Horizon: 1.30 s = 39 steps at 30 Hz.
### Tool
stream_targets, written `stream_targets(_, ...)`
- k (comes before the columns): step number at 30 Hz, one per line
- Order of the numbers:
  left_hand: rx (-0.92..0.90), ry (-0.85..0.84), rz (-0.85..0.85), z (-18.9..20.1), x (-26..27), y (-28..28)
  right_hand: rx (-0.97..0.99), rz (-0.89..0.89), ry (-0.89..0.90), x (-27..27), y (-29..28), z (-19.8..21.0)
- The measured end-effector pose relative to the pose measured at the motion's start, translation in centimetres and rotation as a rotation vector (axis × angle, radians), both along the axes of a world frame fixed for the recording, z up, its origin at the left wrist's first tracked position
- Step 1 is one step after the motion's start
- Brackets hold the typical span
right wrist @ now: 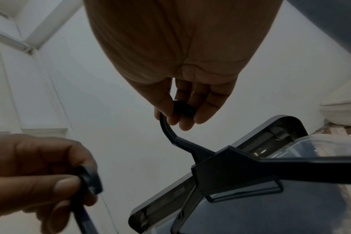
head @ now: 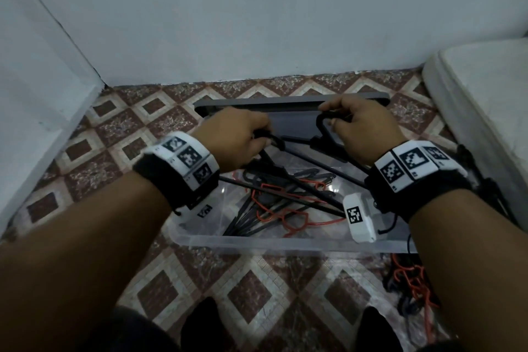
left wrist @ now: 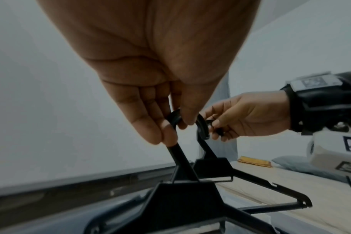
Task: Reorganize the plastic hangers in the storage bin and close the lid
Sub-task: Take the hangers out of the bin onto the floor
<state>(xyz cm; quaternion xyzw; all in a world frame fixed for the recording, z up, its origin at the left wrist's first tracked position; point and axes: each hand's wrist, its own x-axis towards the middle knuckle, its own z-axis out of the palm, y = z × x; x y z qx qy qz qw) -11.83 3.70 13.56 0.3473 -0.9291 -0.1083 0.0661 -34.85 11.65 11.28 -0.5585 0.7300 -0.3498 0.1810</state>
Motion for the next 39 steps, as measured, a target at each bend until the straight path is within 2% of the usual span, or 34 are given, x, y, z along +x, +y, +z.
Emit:
stream_targets(6, 0.107, -0.021, -0.084, -4.0, -1.4, 1.2, 0.097, 0.143, 0.042, 1.3, 0.0, 0.0)
stream_targets(12, 0.036, 0.226, -0.02, -4.7, -2.2, 1.2, 0.178, 0.301, -0.057, 2.9, 0.0, 0.2)
stream_targets(15, 0.069, 0.286, 0.023, -5.2, -2.4, 1.4, 0.184, 0.319, -0.006, 3.3, 0.0, 0.0)
stream_targets(18, 0.156, 0.333, 0.116, -5.9, -2.1, 1.0, 0.172, 0.264, 0.067, 3.3, -0.1, -0.4)
stream_targets(22, 0.274, 0.239, 0.213, -6.9, -1.2, -0.6, 0.187, 0.218, 0.106, 3.0, -0.5, -0.8)
stream_targets(31, 0.307, -0.028, 0.342, -9.9, 2.9, -3.3, 0.256, 0.179, 0.187, 2.4, -0.7, -0.7)
stream_targets(39, 0.354, -0.089, 0.352, -10.8, 3.8, -3.6, 0.242, 0.172, 0.265, 2.6, -1.0, 0.6)
